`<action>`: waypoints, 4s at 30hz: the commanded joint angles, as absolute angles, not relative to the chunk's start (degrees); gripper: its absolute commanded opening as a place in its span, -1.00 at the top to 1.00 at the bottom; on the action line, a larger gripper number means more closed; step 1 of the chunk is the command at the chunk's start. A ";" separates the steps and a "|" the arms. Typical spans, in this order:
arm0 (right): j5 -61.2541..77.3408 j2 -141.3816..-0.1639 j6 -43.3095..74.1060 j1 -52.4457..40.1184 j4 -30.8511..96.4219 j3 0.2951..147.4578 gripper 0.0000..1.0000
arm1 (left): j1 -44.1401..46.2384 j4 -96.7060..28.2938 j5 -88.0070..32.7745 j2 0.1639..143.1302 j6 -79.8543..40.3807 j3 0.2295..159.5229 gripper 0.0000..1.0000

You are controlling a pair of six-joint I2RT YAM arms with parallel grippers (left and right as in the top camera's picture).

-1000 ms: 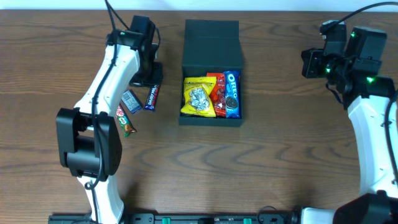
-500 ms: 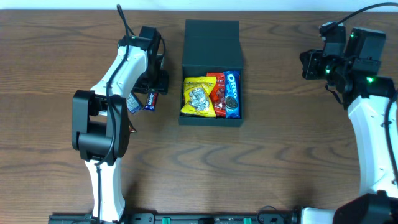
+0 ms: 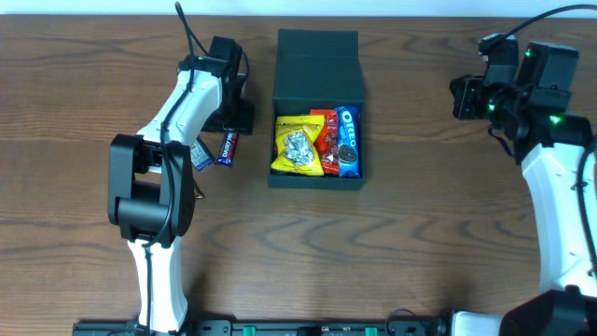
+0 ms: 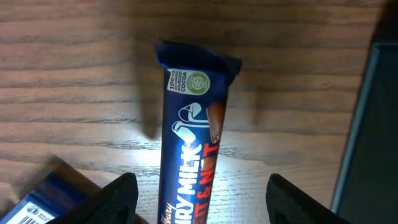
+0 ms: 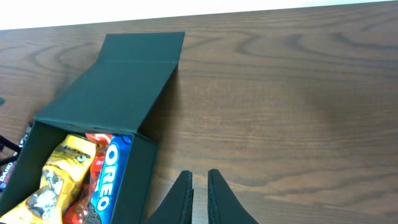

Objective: Pack container
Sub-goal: 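Grasp the blue Dairy Milk bar with the left gripper, then carry the Dairy Milk bar right and lower it into the box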

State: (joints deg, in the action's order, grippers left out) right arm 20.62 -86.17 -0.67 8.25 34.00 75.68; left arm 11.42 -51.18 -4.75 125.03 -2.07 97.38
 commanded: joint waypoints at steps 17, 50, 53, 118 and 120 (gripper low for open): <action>21.04 -84.97 -0.69 8.71 35.18 76.14 0.81 | 10.83 -49.19 -3.16 127.09 -1.69 94.85 -0.25; 21.04 -84.97 -0.71 8.71 35.29 76.14 0.82 | 10.81 -55.20 -3.86 128.11 -4.32 105.36 0.84; 21.02 -84.97 -0.71 8.71 35.24 76.14 0.82 | 10.90 -57.56 -3.86 128.03 -4.32 109.69 0.88; 21.04 -84.97 -0.03 16.53 32.95 76.14 0.81 | 32.34 -81.87 22.41 126.54 -34.02 136.25 -0.08; 21.04 -84.97 -0.03 16.53 32.97 76.14 0.81 | 28.49 -86.21 22.44 124.95 -35.14 136.25 -0.09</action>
State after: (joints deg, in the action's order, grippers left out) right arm 20.80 -86.17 -0.62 16.23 33.01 75.68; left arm 33.47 -83.09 14.02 129.08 -32.64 134.63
